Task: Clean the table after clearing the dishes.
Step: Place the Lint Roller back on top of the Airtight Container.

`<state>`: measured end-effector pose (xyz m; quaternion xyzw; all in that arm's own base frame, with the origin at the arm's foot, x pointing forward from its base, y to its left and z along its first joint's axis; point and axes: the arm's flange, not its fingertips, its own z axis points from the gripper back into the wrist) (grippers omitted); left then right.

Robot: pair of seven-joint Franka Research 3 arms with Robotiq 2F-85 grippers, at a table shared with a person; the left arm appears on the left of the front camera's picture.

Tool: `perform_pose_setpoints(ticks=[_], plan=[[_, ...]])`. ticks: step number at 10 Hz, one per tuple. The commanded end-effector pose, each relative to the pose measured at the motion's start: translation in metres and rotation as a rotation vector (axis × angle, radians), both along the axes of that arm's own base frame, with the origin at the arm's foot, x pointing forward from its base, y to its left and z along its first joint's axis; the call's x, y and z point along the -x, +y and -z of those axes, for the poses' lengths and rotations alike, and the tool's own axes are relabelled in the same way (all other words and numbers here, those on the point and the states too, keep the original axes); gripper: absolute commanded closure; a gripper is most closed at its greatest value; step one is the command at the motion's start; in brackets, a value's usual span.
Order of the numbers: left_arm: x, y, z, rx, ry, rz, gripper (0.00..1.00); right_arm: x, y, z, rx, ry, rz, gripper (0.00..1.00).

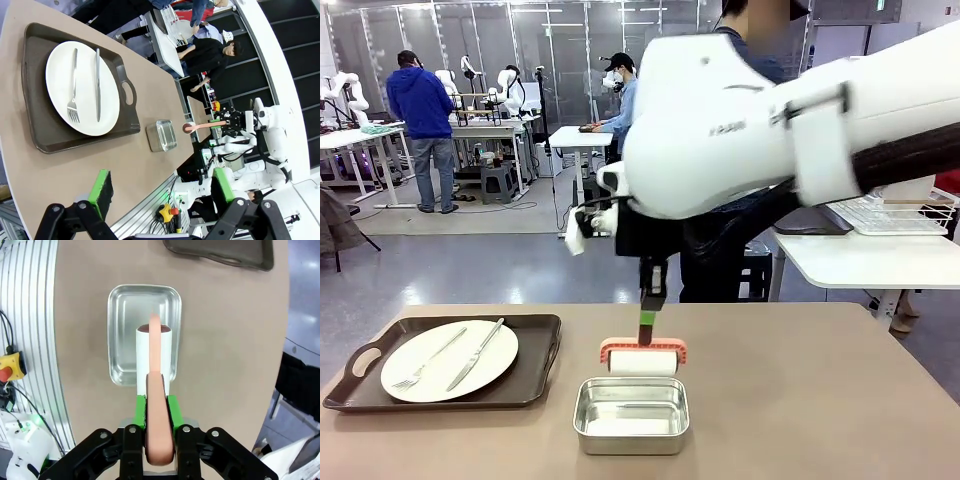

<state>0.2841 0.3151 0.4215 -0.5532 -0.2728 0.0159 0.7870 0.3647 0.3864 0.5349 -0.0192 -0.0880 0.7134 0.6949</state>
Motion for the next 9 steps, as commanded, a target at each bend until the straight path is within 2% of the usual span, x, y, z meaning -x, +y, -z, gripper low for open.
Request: perform_pose_setpoints(ticks=[1,7,9], plan=[[0.004,0.001,0.0,0.002,-0.014,0.002,0.0,-0.013,0.033,0.012,0.045,0.053,0.048,0.78],[0.004,0.001,0.0,0.002,-0.014,0.002,0.0,-0.032,0.056,0.069,0.082,0.12,0.058,0.78],[0.004,0.001,0.0,0.002,-0.014,0.002,0.0,-0.038,0.047,0.076,0.079,0.107,0.056,0.78]])
